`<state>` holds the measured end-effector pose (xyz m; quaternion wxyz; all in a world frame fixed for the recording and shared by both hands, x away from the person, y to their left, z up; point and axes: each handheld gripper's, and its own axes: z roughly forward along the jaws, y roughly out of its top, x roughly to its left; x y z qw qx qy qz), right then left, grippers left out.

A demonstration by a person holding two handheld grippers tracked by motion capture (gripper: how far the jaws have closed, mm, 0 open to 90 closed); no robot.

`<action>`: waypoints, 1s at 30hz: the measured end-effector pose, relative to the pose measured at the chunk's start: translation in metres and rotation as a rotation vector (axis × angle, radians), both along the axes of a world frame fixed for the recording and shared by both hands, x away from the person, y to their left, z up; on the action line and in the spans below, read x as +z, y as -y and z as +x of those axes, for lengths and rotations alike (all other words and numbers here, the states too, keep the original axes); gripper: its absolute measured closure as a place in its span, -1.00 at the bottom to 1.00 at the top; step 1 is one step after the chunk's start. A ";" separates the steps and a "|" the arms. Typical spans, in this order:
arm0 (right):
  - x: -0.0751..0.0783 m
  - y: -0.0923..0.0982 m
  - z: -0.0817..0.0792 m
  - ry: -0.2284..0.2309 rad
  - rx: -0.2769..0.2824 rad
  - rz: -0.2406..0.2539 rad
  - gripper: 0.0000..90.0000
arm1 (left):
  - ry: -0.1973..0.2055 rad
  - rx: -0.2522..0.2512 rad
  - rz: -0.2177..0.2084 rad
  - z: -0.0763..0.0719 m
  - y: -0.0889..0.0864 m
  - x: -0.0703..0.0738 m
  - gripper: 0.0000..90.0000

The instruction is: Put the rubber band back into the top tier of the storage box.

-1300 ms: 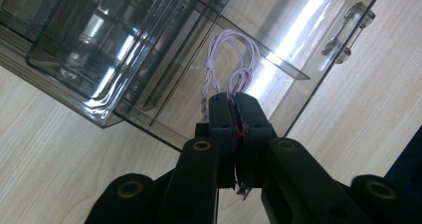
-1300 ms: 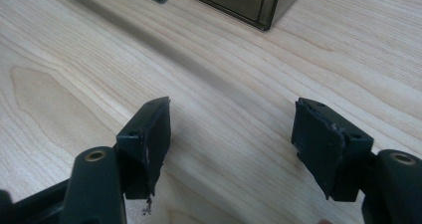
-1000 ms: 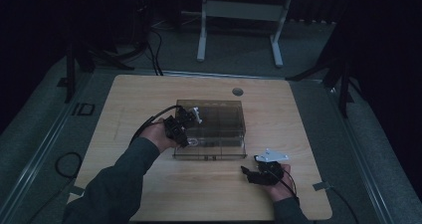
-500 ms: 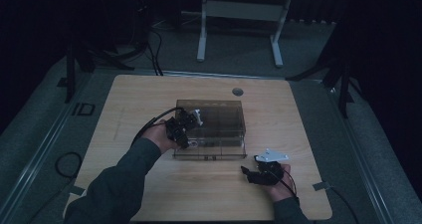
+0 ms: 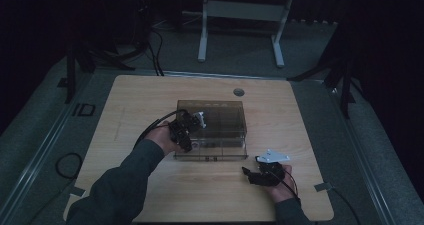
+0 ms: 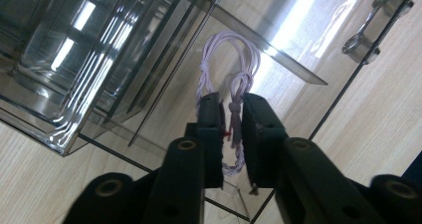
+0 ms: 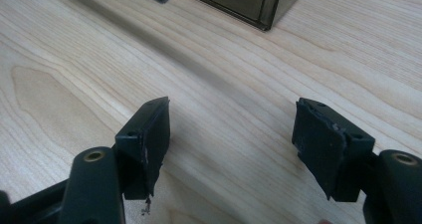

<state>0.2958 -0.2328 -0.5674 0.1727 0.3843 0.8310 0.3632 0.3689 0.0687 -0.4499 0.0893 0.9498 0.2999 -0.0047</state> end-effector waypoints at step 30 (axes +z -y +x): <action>0.000 0.000 0.000 0.003 0.004 -0.001 -0.31 | 0.057 0.037 -0.085 -0.004 -0.015 0.018 0.43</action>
